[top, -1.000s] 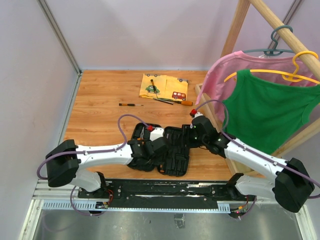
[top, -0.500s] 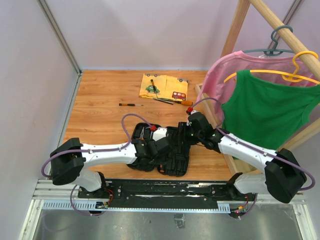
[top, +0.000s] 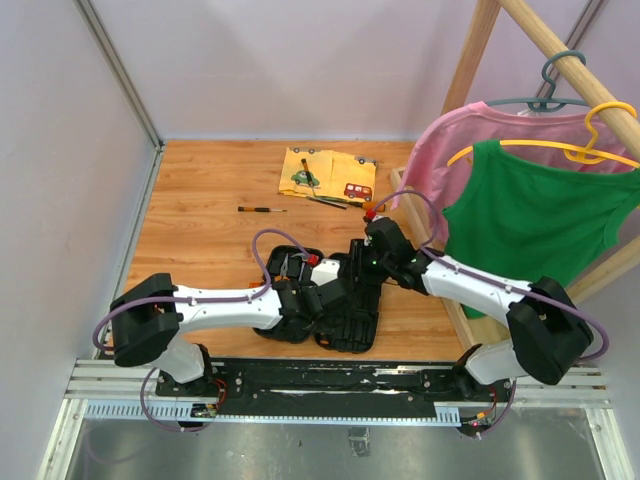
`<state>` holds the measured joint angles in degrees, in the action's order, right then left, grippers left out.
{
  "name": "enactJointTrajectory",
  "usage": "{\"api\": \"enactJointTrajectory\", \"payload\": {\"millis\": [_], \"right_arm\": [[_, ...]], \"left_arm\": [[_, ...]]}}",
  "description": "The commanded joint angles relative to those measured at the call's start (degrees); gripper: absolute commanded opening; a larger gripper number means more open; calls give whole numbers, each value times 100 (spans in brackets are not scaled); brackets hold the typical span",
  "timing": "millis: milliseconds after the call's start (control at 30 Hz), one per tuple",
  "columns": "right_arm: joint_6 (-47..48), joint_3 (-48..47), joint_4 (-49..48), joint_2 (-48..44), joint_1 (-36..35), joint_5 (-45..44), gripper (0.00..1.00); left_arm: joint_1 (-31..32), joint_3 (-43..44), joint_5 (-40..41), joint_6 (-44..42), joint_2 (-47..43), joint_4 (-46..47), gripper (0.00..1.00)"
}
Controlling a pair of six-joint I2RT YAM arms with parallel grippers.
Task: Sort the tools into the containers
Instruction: Adjust the screwdriver in the storage box.
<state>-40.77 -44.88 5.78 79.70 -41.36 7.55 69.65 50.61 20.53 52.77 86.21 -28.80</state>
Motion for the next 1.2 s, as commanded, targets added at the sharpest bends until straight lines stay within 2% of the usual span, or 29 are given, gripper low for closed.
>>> {"api": "enactJointTrajectory", "payload": {"millis": [0,67,633,1167], "right_arm": [[-79,-286,-192,250,132,-17,41],[-97,-372,-211,392,142,-27,41],[-172,-893,-215,1218,142,-70,15],[-72,-1021,-139,1584,138,-142,10]], "left_arm": [[97,25,55,46,176,-5,30],[94,-4,47,55,185,-9,29],[132,-7,34,53,245,-4,27],[136,13,29,14,299,-6,25]]}}
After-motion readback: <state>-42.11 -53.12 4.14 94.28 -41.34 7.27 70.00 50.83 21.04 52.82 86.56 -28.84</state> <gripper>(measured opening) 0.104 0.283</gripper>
